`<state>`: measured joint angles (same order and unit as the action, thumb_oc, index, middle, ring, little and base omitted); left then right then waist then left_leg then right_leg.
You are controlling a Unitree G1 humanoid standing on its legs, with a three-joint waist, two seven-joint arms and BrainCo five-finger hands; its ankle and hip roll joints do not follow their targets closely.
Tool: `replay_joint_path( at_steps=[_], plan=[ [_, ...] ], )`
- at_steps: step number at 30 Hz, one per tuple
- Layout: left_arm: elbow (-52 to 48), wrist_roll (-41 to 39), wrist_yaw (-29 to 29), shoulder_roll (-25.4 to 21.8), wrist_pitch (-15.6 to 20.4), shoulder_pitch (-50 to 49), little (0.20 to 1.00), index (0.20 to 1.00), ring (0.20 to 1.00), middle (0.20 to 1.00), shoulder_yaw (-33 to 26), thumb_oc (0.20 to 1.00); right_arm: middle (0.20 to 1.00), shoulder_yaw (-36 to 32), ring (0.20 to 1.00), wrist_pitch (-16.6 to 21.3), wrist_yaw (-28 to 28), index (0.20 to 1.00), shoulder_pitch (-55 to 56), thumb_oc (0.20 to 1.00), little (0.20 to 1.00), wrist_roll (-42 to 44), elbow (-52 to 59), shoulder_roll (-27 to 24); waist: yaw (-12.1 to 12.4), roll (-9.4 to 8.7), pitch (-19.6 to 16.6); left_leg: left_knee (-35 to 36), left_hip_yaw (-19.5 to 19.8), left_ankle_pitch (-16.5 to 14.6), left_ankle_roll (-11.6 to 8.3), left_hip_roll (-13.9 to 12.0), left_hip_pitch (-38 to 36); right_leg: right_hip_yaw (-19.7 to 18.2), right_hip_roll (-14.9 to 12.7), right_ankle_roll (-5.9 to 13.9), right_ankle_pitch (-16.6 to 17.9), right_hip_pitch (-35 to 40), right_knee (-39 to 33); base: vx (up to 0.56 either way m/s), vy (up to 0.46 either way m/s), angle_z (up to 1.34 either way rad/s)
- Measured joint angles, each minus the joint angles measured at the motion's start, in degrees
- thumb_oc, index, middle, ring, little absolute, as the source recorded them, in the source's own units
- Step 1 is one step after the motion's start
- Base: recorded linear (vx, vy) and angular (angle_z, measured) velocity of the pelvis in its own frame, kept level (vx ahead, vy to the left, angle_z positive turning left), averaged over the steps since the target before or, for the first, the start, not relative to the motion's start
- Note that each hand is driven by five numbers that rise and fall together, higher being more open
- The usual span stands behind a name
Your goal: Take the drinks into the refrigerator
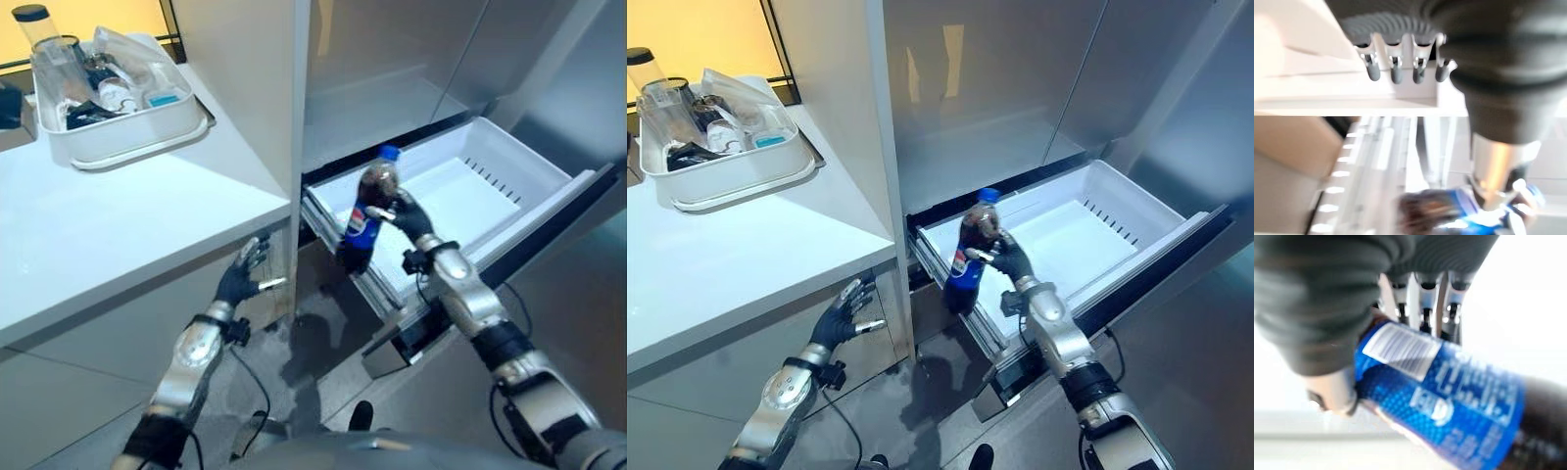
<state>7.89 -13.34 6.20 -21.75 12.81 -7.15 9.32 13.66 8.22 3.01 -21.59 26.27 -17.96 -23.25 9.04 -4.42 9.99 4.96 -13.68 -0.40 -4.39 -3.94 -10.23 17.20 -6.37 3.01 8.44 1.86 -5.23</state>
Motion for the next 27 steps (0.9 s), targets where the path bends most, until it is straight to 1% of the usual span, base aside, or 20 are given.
replay_joint_path(
  at_steps=[5, 6, 8, 11, 13, 15, 16, 17, 19, 20, 21, 22, 24, 25, 26, 27],
  plan=[
    [-0.63, -1.52, 2.43, -0.13, -0.06, -2.82, 1.000, 1.000, 1.000, 1.000, -1.53, 1.000, 0.200, -6.55, 0.200, 0.62, -2.09, 0.200, 0.81, 0.200, 0.200, -0.32, 1.92, -2.35, 0.34, 0.18, 0.03, 0.02, 0.05, -0.01, 0.01, -0.02, 0.09, 0.05, -0.02, 0.01, -0.01, -0.03, -0.01, 0.00, 0.000, 0.00],
    [-1.52, -2.02, 2.95, -0.30, -0.06, -3.62, 1.000, 1.000, 1.000, 1.000, -1.81, 1.000, 0.200, -8.83, 0.200, 1.12, -2.78, 0.200, 1.21, 0.200, 0.200, -0.30, 1.98, -2.56, 0.34, 0.19, 0.03, 0.02, 0.09, -0.01, 0.01, -0.02, 0.22, 0.10, -0.03, 0.02, -0.01, -0.13, -0.01, 0.00, 0.000, 0.00],
    [-2.73, -3.42, 3.60, -0.55, -0.09, -4.34, 1.000, 1.000, 1.000, 1.000, -1.86, 1.000, 0.200, -11.24, 0.200, 2.09, -4.30, 0.200, 1.84, 0.200, 0.200, -0.30, 1.89, -3.13, 0.31, 0.29, 0.09, 0.01, 0.27, -0.01, 0.01, -0.01, 0.52, 0.25, -0.04, 0.05, -0.04, -0.33, -0.01, 0.00, -0.010, 0.04],
    [-5.15, -3.94, 4.53, -1.03, -0.10, -4.76, 1.000, 1.000, 1.000, 1.000, -2.08, 1.000, 0.200, -12.09, 0.200, 2.65, -6.33, 0.200, 2.30, 0.200, 0.200, -0.76, 1.19, -5.55, 0.34, 0.39, 0.16, 0.00, 0.43, 0.04, 0.02, -0.01, 1.13, 0.36, -0.04, 0.05, -0.03, -0.88, 0.00, 0.00, -0.003, 0.01],
    [-7.34, -5.26, 5.46, -1.16, -0.10, -4.65, 1.000, 1.000, 1.000, 1.000, -1.98, 1.000, 0.200, -11.96, 0.200, 3.16, -6.76, 0.200, 1.95, 0.200, 0.200, -2.62, -3.39, -6.54, 0.56, 0.45, 0.20, 0.00, 0.58, 0.04, 0.01, -0.04, 1.41, 0.53, -0.03, 0.07, -0.05, -1.06, -0.01, 0.00, -0.009, 0.02],
    [-8.65, -5.72, 5.66, -1.36, -0.09, -4.50, 1.000, 1.000, 1.000, 1.000, -2.01, 1.000, 0.200, -11.73, 0.200, 2.41, -7.30, 0.200, 1.59, 0.200, 0.200, -3.59, -8.45, -6.58, 0.75, 0.51, 0.23, -0.04, 0.80, 0.05, 0.02, -0.03, 1.62, 0.67, -0.06, 0.10, -0.08, -1.13, -0.01, -0.01, -0.009, 0.04],
    [-9.05, -6.11, 5.65, -1.46, -0.10, -4.37, 1.000, 1.000, 1.000, 1.000, -1.89, 1.000, 0.200, -10.43, 0.200, 2.78, -7.56, 0.200, 0.11, 0.200, 0.200, -4.51, -13.62, -6.76, 1.00, 0.58, 0.27, -0.20, 0.93, 0.03, 0.01, -0.04, 1.77, 0.75, -0.09, 0.11, -0.08, -1.20, -0.01, -0.02, 0.000, 0.06],
    [-9.23, -6.18, 5.81, -1.74, -0.10, -3.85, 1.000, 1.000, 1.000, 1.000, -1.39, 1.000, 0.200, -9.78, 0.200, 1.36, -7.81, 0.200, -0.84, 0.200, 0.200, -6.54, -18.06, -6.88, 1.46, 0.60, 0.29, -0.24, 1.10, 0.05, 0.02, -0.01, 1.92, 0.90, -0.10, 0.10, -0.08, -1.28, -0.01, -0.03, 0.001, 0.06],
    [-9.44, -6.58, 5.86, -2.11, -0.06, -3.97, 1.000, 1.000, 1.000, 1.000, -1.32, 1.000, 0.200, -7.46, 0.200, -0.06, -7.65, 0.200, -3.75, 0.200, 0.200, -9.90, -22.11, -8.10, 1.45, 0.51, 0.32, -0.27, 1.18, 0.06, 0.01, -0.08, 1.96, 0.98, -0.09, 0.11, -0.08, -1.27, -0.02, -0.04, 0.000, 0.03],
    [-9.54, -6.65, 5.83, -2.11, -0.07, -3.93, 1.000, 1.000, 1.000, 1.000, -1.29, 1.000, 0.200, -6.78, 0.200, 0.19, -7.76, 0.200, -5.12, 0.200, 0.200, -11.13, -23.87, -8.24, 1.53, 0.49, 0.32, -0.26, 1.21, 0.07, 0.02, -0.07, 1.99, 1.02, -0.15, 0.10, -0.08, -1.28, -0.04, -0.05, -0.001, 0.01],
    [-10.21, -7.18, 5.62, -2.44, -0.07, -3.54, 1.000, 1.000, 1.000, 1.000, -0.40, 1.000, 0.200, -4.53, 0.200, 0.28, -8.65, 0.200, -8.95, 0.200, 0.200, -13.27, -29.55, -8.02, 1.48, 0.36, 0.36, -0.37, 1.26, 0.07, 0.01, -0.08, 2.21, 1.07, -0.20, 0.10, -0.07, -1.42, -0.06, 0.00, 0.000, 0.00],
    [-10.76, -7.82, 5.52, -2.54, -0.05, -3.27, 1.000, 1.000, 1.000, 1.000, 0.26, 1.000, 0.200, -3.58, 0.200, 0.05, -9.06, 0.200, -10.06, 0.200, 0.200, -14.52, -31.28, -7.94, 1.53, 0.28, 0.31, -0.43, 1.36, 0.06, 0.01, -0.09, 2.64, 1.17, -0.25, 0.12, -0.09, -1.71, -0.07, -0.05, 0.011, 0.08],
    [-12.66, -8.19, 5.25, -2.45, -0.06, -1.45, 1.000, 1.000, 1.000, 1.000, 2.22, 1.000, 0.200, 0.68, 0.200, -0.32, -9.52, 0.200, -14.33, 0.200, 0.200, -19.95, -38.03, -6.63, 2.10, 0.19, 0.39, -0.50, 2.20, 0.46, 0.03, -0.01, 4.36, 1.90, -0.40, -0.12, 0.16, -3.00, -0.02, -0.04, 0.013, 0.15],
    [-12.88, -8.21, 5.04, -2.61, -0.05, -0.63, 1.000, 1.000, 1.000, 1.000, 3.01, 1.000, 0.200, 1.73, 0.200, -0.56, -9.49, 0.200, -15.74, 0.200, 0.200, -21.23, -40.47, -6.23, 2.26, 0.18, 0.37, -0.67, 2.49, 0.63, 0.01, -0.01, 4.74, 2.16, -0.39, -0.12, 0.16, -3.16, -0.02, -0.04, 0.017, 0.19],
    [-13.50, -8.21, 4.93, -2.35, 0.02, 0.92, 1.000, 1.000, 1.000, 1.000, 4.03, 1.000, 0.200, 3.23, 0.200, -1.81, -9.15, 0.200, -16.37, 0.200, 0.200, -23.99, -42.03, -5.31, 3.22, 0.38, 0.52, -0.76, 2.97, 0.66, -0.03, -0.09, 5.27, 2.57, -0.37, -0.10, 0.10, -3.39, -0.02, -0.04, 0.017, 0.21],
    [-14.17, -8.27, 4.27, -2.09, 0.34, 1.54, 1.000, 1.000, 1.000, 1.000, 4.59, 1.000, 0.200, 4.44, 0.200, -1.69, -9.55, 0.200, -18.96, 0.200, 0.200, -26.32, -46.58, -3.41, 3.48, 0.33, 0.57, -0.95, 3.52, 0.67, -0.05, -0.14, 6.08, 3.15, -0.46, -0.07, 0.03, -3.76, -0.02, -0.04, 0.024, 0.23]
  ],
)
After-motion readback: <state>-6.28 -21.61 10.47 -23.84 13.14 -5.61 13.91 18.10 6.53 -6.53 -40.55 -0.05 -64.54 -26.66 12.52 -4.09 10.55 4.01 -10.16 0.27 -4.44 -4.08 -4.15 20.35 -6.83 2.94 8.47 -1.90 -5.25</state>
